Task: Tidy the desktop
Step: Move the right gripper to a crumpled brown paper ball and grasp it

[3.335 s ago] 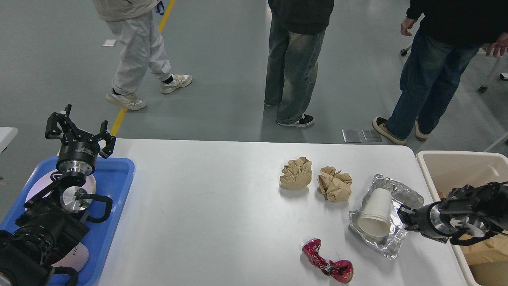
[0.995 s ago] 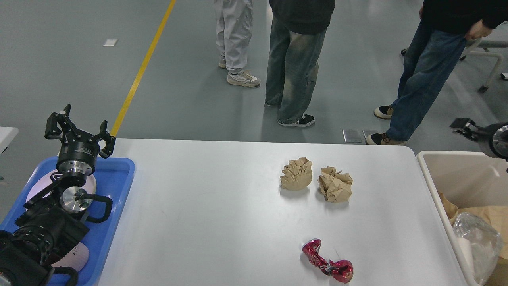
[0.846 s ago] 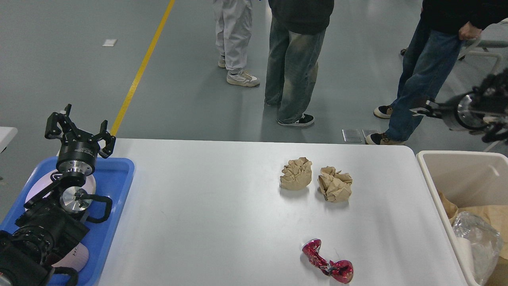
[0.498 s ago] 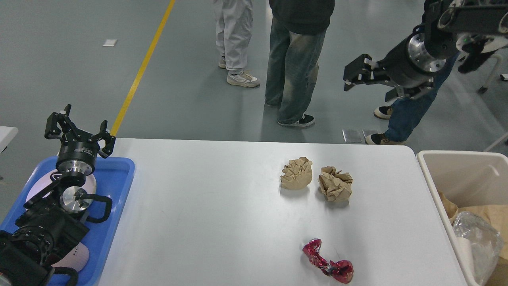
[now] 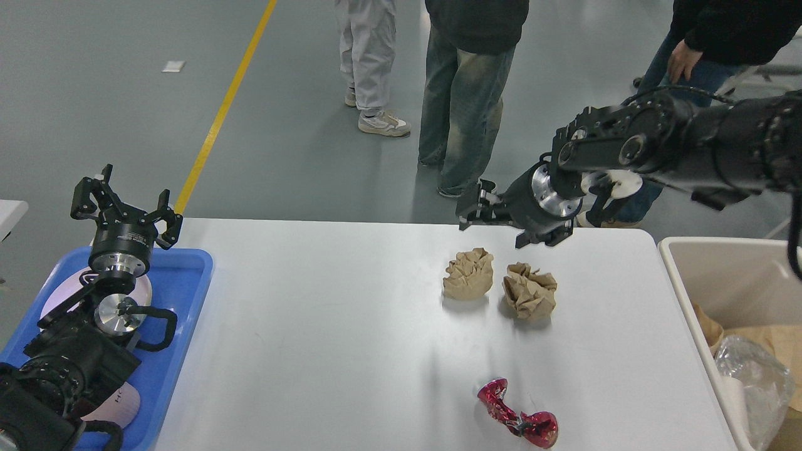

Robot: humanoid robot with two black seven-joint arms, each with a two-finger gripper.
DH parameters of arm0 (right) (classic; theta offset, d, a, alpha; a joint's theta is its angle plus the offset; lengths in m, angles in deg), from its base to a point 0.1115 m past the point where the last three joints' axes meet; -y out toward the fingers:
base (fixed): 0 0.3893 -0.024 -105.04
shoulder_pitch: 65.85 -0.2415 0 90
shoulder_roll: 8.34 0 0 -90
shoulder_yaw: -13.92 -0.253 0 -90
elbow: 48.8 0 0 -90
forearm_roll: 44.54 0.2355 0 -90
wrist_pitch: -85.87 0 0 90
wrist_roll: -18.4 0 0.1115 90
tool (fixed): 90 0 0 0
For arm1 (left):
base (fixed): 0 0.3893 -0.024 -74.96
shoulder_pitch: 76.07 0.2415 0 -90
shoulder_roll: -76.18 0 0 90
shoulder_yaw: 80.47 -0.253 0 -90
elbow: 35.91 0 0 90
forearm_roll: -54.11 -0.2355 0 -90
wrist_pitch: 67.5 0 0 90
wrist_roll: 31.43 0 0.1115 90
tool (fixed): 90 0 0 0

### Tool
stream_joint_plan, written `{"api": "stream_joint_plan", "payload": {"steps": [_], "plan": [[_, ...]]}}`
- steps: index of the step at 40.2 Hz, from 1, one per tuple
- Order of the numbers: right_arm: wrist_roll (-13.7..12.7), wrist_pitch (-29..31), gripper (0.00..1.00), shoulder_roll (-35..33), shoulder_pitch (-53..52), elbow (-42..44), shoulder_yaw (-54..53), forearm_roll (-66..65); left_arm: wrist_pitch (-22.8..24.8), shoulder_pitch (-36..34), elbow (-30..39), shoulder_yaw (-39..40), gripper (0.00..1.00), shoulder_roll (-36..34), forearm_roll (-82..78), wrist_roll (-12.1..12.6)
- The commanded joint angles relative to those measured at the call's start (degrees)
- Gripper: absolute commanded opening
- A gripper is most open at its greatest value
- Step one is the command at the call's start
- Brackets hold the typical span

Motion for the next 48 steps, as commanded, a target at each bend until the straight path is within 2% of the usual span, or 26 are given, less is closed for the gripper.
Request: {"api": "stream_joint_plan", "payload": {"steps": [1,8,19,36,46,48], "plan": [[-0.03,-3.62,1.00,2.73,6.75,1.94,-0.90,0.01,0.00,0.00,0.00,0.00,0.96,0.00,-0.01,0.00],[-0.03,-9.93,0.98,4.66,16.50,8.09,-4.85,0.09,0.00,0.00,0.00,0.00,0.96,0.00,-0.01,0.00],[-0.03,-20.49,0.98,6.34,26.00,14.51,-8.02,0.09,0.00,0.00,0.00,0.00,0.96,0.00,-0.01,0.00],[-0.03,-29.19,0.98,7.56,34.53,24.08,-14.96,0.01,0.00,0.00,0.00,0.00,0.96,0.00,-0.01,0.00],[-0.03,-29.28,0.98,10.55,37.87,31.56,-15.49,0.01,0.00,0.00,0.00,0.00,0.96,0.00,-0.01,0.00],[-0.03,-29.28,0.95,11.26,38.31,32.09,-15.49,0.01,0.00,0.00,0.00,0.00,0.96,0.00,-0.01,0.00]]}}
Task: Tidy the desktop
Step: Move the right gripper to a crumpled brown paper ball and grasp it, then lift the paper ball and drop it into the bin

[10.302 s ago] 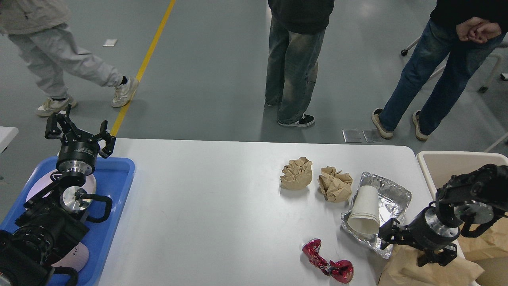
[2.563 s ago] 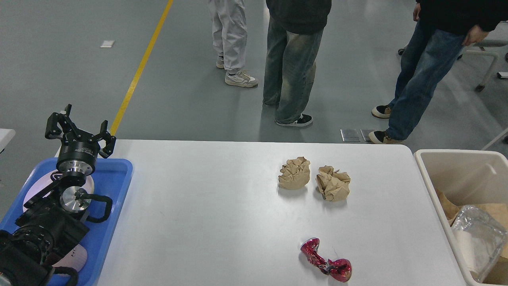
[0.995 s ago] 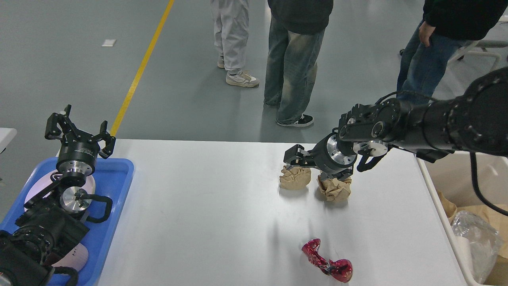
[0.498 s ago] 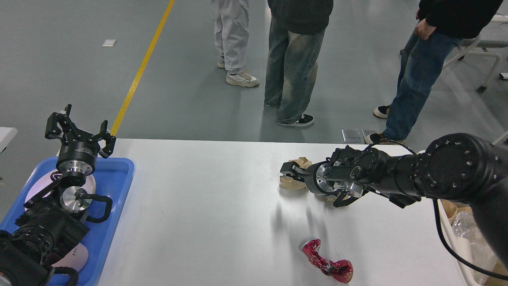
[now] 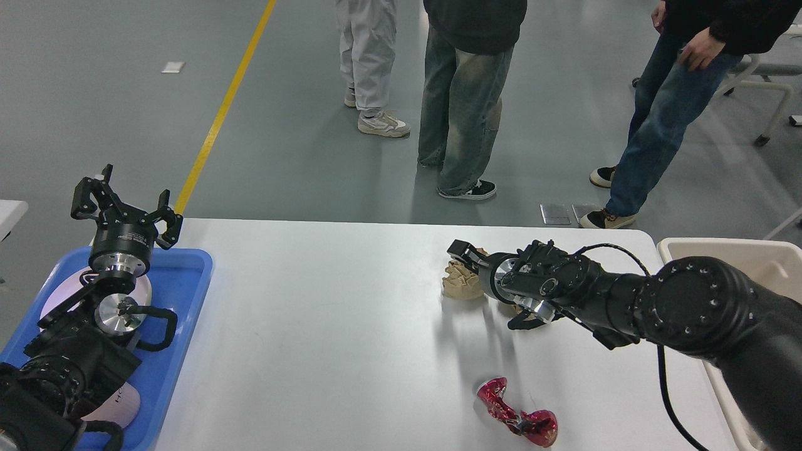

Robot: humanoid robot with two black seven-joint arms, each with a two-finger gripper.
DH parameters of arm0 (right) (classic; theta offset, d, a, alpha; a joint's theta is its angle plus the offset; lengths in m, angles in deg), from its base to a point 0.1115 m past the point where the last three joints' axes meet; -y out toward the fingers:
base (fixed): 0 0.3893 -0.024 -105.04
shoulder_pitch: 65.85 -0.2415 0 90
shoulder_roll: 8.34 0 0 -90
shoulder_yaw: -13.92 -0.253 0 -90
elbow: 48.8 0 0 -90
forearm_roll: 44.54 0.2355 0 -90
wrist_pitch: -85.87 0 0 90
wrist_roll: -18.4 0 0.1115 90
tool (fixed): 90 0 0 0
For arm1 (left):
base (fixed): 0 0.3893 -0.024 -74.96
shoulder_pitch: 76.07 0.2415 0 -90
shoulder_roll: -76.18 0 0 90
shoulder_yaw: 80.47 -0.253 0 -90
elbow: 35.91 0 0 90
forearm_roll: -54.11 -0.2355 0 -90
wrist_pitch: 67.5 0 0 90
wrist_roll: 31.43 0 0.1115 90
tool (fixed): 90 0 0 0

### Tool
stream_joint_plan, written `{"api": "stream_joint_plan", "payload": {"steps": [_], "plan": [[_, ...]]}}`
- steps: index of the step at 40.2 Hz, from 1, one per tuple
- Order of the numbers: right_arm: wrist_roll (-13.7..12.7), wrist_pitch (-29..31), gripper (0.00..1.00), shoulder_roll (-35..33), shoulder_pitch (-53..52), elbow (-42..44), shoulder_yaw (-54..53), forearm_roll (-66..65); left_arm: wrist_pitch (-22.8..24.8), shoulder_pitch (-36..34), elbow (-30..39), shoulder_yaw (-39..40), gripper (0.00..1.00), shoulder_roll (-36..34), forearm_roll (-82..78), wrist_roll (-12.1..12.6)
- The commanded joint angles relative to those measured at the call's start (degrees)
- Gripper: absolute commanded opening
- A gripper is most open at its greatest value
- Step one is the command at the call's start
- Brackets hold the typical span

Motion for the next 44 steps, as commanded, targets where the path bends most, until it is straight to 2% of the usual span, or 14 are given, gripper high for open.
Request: {"api": "stream_joint_plan", "payload": {"steps": [1,7,8,10,14,17,20,28,33,44], "plan": [[-0.09,-0.02,0.91,1.50,1.04,1.81,0.07,-0.01,0.00,0.00,0.00,0.00,0.96,0.00,0.00,0.00],[-0.44,0.07,0.54,2.20,1.48,1.64,0.51,-0.01,0.00,0.00,0.00,0.00,0.96,0.00,0.00,0.00],[-1.13,0.07,0.43,2.29,1.65,1.46,0.51,-0.01,0.00,0.00,0.00,0.00,0.96,0.00,0.00,0.00],[-1.93,0.07,0.31,2.29,1.74,1.37,0.25,0.08,0.00,0.00,0.00,0.00,0.96,0.00,0.00,0.00],[-2.55,0.07,0.15,2.29,2.45,1.37,0.16,0.08,0.00,0.00,0.00,0.00,0.96,0.00,0.00,0.00],[-2.64,0.07,0.10,2.29,2.71,1.46,0.16,0.08,0.00,0.00,0.00,0.00,0.96,0.00,0.00,0.00],[-2.64,0.07,0.01,2.29,2.62,1.46,0.16,0.08,0.00,0.00,0.00,0.00,0.96,0.00,0.00,0.00],[-2.64,0.07,0.00,2.46,2.10,0.49,0.07,0.08,0.00,0.00,0.00,0.00,0.96,0.00,0.00,0.00],[-2.64,0.07,0.00,1.68,0.08,-3.98,-0.02,-0.01,0.00,0.00,0.00,0.00,0.96,0.00,0.00,0.00],[-2.55,0.25,0.00,-11.41,-16.70,-22.96,-0.28,-0.01,0.00,0.00,0.00,0.00,0.96,0.00,0.00,0.00]]}}
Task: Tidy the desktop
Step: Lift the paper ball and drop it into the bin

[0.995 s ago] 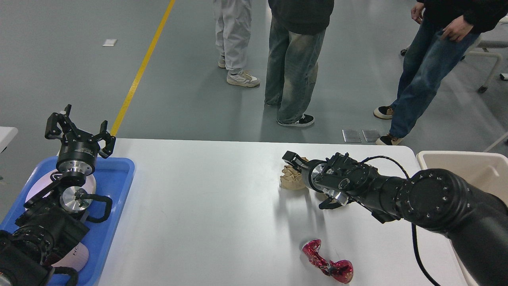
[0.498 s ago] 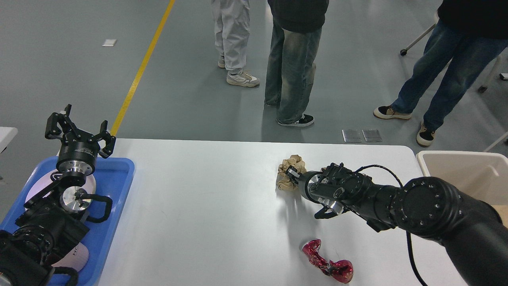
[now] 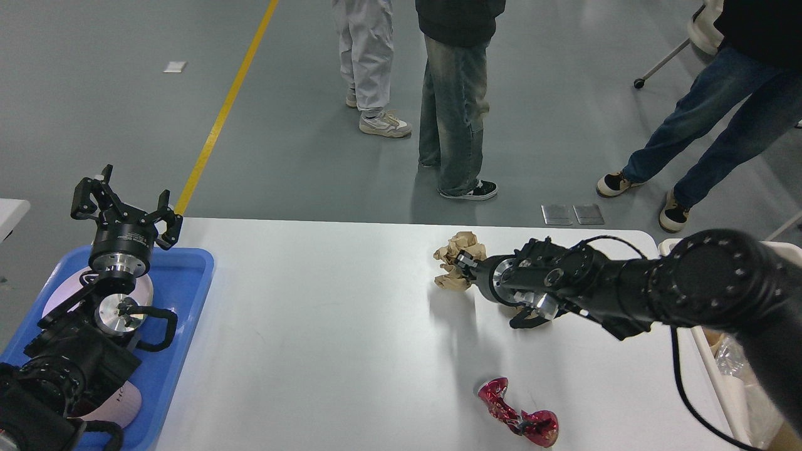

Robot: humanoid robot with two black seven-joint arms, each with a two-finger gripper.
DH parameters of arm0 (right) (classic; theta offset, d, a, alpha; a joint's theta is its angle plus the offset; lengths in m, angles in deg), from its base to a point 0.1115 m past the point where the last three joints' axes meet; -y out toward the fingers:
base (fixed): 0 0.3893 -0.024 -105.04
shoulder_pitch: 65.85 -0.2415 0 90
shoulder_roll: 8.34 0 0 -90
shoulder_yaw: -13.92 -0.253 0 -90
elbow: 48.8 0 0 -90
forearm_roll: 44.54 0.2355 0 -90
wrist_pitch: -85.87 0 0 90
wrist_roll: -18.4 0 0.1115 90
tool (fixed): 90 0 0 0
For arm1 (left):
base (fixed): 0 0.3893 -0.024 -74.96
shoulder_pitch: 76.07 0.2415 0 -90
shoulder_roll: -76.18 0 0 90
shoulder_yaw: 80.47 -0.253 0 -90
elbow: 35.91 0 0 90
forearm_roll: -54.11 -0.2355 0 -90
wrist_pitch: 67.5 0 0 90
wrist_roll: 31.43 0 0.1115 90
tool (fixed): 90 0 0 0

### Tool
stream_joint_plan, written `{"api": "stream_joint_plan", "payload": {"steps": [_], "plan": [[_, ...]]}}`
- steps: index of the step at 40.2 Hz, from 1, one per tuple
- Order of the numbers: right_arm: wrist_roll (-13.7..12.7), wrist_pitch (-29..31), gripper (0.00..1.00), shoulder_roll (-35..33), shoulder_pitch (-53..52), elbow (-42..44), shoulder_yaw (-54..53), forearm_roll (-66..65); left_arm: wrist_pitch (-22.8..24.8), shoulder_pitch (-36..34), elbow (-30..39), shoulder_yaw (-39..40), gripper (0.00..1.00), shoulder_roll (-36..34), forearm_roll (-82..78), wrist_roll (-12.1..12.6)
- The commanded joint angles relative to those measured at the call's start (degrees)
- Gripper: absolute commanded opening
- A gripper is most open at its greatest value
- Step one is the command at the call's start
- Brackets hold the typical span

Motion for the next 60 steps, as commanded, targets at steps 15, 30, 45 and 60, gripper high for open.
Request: {"api": "stream_joint_plan", "payload": {"steps": [15,30,45,60], "plan": [[0.00,8.20,0.00,-24.12,-31.19,-17.14,0.86,-0.10,0.00,0.00,0.00,0.00,0.96,0.00,0.00,0.00],[0.09,7.51,0.00,-38.98,-26.64,-14.85,9.73,-0.36,0.00,0.00,0.00,0.00,0.96,0.00,0.00,0.00],[0.44,4.70,0.49,-47.51,1.65,-1.24,8.59,-0.71,0.00,0.00,0.00,0.00,0.96,0.00,0.00,0.00],[0.62,3.90,1.00,-46.72,16.88,7.12,2.17,-0.63,0.00,0.00,0.00,0.00,0.96,0.00,0.00,0.00]]}}
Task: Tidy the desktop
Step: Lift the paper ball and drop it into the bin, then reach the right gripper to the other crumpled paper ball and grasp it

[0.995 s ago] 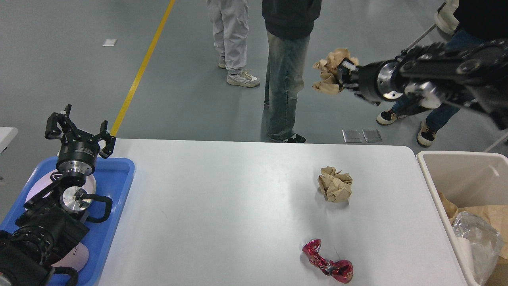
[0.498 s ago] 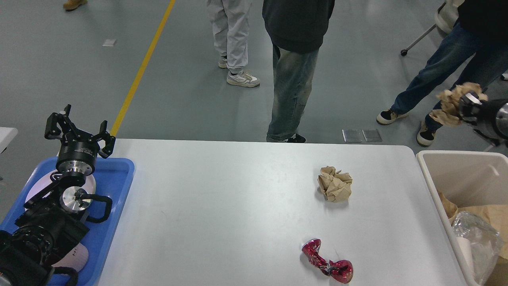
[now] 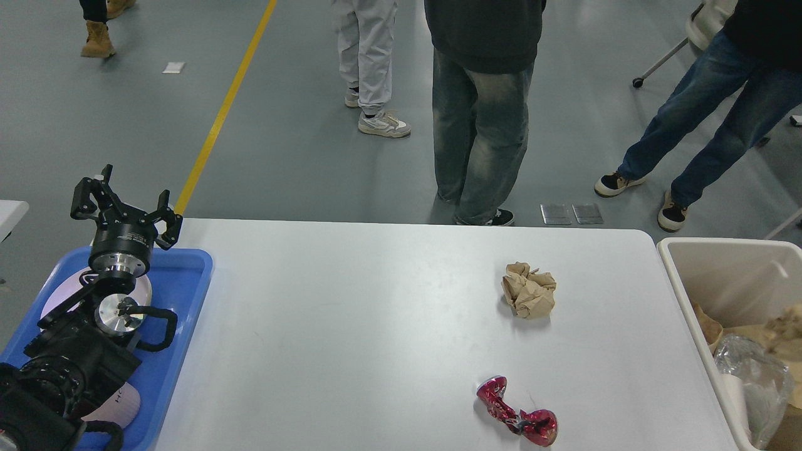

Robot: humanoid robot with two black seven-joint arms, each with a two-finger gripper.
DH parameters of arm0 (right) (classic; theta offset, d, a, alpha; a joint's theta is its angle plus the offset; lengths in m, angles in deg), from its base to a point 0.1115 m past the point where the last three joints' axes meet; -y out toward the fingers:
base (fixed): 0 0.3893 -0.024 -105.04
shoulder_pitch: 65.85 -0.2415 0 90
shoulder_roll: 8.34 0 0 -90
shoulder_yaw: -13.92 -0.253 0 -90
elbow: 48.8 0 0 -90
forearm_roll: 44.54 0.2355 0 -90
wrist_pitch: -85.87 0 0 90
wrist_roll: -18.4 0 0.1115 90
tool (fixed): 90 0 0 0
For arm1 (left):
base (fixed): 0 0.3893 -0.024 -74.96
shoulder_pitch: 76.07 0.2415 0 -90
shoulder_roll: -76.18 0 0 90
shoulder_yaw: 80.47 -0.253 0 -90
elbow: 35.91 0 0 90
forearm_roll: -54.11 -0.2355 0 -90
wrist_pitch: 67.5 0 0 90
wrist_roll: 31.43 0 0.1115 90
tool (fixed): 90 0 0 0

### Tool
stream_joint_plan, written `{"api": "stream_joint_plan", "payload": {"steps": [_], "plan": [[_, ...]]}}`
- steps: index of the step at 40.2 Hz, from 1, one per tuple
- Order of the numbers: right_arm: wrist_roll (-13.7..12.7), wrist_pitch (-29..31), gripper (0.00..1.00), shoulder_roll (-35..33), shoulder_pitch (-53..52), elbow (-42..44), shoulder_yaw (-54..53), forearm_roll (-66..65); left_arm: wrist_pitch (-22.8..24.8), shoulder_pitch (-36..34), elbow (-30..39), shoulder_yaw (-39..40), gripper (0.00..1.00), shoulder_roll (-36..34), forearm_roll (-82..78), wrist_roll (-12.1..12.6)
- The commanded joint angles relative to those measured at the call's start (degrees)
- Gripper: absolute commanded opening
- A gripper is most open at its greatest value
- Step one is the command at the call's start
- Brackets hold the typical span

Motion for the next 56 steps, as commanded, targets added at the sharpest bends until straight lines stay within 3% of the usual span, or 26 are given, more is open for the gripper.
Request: {"api": "stream_joint_plan", "payload": {"steps": [1,8,17,22,28,32,33,35,38,44,47,56], "plan": [[-0.01,0.17,1.00,0.38,1.93,0.19,-0.76,-0.25,0.00,0.00,0.00,0.00,0.96,0.00,0.00,0.00],[-0.45,0.44,1.00,3.37,-0.09,-0.60,-0.49,-0.60,0.00,0.00,0.00,0.00,0.96,0.00,0.00,0.00],[-0.54,1.23,1.00,6.71,-21.16,-13.50,9.77,-2.45,0.00,0.00,0.00,0.00,0.96,0.00,0.00,0.00],[-0.54,3.68,1.00,13.82,-37.77,-23.52,20.85,-2.71,0.00,0.00,0.00,0.00,0.96,0.00,0.00,0.00],[-0.54,16.85,1.00,21.21,-52.46,-30.83,23.59,-2.45,0.00,0.00,0.00,0.00,0.96,0.00,0.00,0.00],[-0.45,26.69,1.00,25.25,-58.88,-31.88,23.76,-2.01,0.00,0.00,0.00,0.00,0.96,0.00,0.00,0.00],[-0.45,32.89,1.00,27.52,-61.41,-32.24,24.03,-2.10,0.00,0.00,0.00,0.00,0.96,0.00,0.00,0.00],[-0.45,38.82,1.00,29.73,-63.63,-32.24,23.94,-2.01,0.00,0.00,0.00,0.00,0.96,0.00,0.00,0.00],[-0.36,44.28,1.00,32.55,-65.39,-32.15,23.42,-1.75,0.00,0.00,0.00,0.00,0.96,0.00,0.00,0.00],[-0.36,43.51,1.00,35.28,-64.26,-31.63,22.10,-1.66,0.00,0.00,0.00,0.00,0.96,0.00,0.00,0.00],[-0.36,40.26,1.00,35.54,-58.47,-30.57,21.13,-1.75,0.00,0.00,0.00,0.00,0.96,0.00,0.00,0.00],[-0.54,24.01,1.00,36.42,-37.64,-23.90,17.18,-1.75,0.00,0.00,0.00,0.00,0.96,0.00,0.00,0.00]]}}
